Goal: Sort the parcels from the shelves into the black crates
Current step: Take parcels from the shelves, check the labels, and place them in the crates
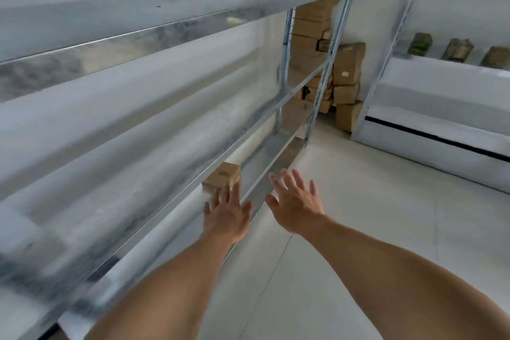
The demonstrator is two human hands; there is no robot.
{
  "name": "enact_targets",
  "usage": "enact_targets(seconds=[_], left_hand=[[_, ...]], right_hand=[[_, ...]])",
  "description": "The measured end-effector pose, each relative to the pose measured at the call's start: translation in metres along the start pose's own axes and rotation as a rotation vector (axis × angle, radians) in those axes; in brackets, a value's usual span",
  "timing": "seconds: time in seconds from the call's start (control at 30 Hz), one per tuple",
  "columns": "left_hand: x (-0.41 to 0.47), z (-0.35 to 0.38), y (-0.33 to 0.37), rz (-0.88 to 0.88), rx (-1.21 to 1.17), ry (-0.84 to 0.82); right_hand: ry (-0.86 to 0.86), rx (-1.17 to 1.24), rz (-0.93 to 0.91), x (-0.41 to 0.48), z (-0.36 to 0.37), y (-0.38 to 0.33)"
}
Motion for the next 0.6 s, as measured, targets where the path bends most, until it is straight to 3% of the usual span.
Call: enact_targets(seconds=[0.33, 0.6], left_hand=[[0.137, 0.045, -0.029, -0.398, -0.370, -0.008], [0.259, 0.105, -0.079, -0.790, -0.773, 0.204]], right_hand=[[-0.210, 0.148, -0.009, 0.183, 0.057, 0.037], [-0.451, 0.324, -0.090, 0.361, 0.182, 0.025]])
Point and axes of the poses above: each hand's wrist, its own x-axis towards the middle knuckle, its own z-axis out of the palm, y = z × x, the point moved 8 cm from there along x, towards the middle knuckle, and after that the axes turned 10 degrees about -x, right-handed, at the moved point
